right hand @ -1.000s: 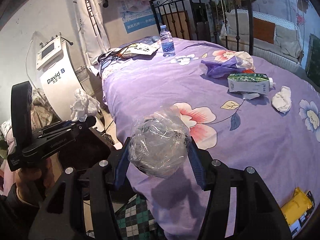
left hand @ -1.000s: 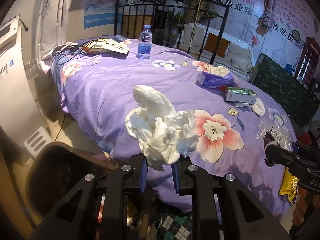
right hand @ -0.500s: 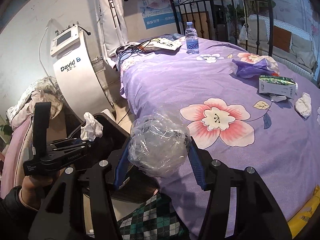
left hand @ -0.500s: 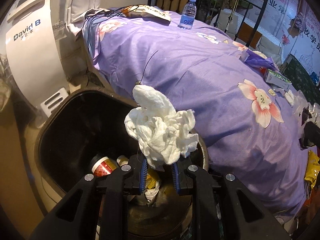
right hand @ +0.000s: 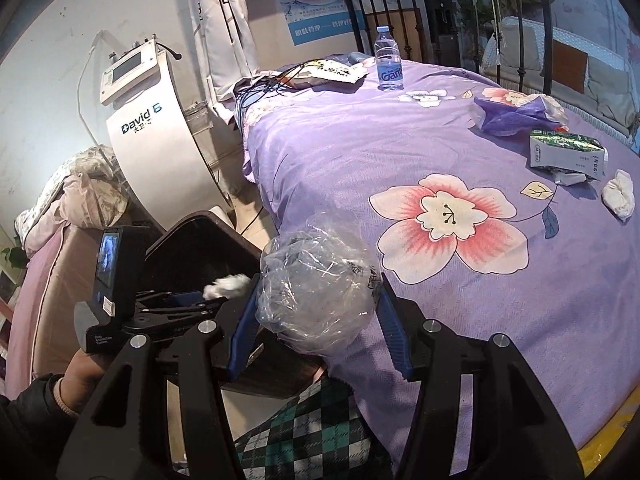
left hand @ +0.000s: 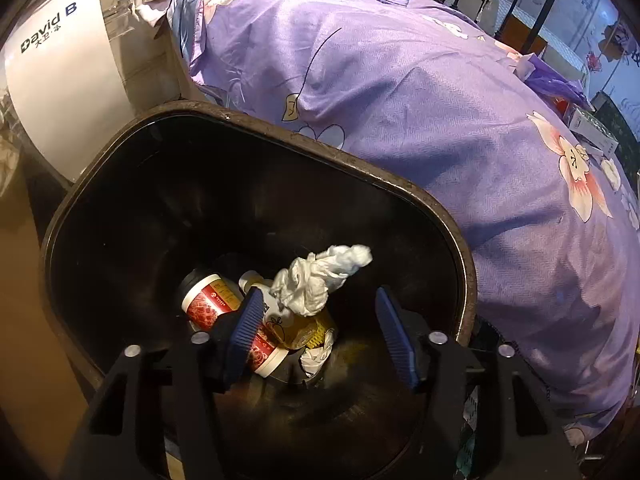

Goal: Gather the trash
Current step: 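Lower the clear plastic bag into the black bin and open the right tool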

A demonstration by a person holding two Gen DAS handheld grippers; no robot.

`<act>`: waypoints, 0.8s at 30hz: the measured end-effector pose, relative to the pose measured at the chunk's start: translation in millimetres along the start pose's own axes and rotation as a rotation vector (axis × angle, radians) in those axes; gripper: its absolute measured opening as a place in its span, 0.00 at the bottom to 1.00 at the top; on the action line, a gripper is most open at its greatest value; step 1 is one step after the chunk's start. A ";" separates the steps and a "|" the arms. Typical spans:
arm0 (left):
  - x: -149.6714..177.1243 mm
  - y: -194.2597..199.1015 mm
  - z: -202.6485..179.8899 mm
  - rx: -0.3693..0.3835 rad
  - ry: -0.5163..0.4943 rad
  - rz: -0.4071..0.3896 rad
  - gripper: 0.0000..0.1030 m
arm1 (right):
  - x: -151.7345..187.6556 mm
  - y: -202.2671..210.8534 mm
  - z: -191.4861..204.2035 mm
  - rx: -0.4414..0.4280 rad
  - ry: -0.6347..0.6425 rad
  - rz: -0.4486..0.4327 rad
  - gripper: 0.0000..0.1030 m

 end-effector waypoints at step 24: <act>-39.7 57.2 63.5 -0.123 0.206 -0.215 0.74 | 15.6 -121.9 61.4 -0.267 0.055 0.278 0.53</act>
Point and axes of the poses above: each gripper's, at about its wrist camera, not at the fingertips, and y roughly against the way its jaws point, z to its left, x to its underside, the point moved 2 cm from there along -y, roughly the way its jaws point, and after that the axes turned 12 degrees about -x, right-handed, at the moved point
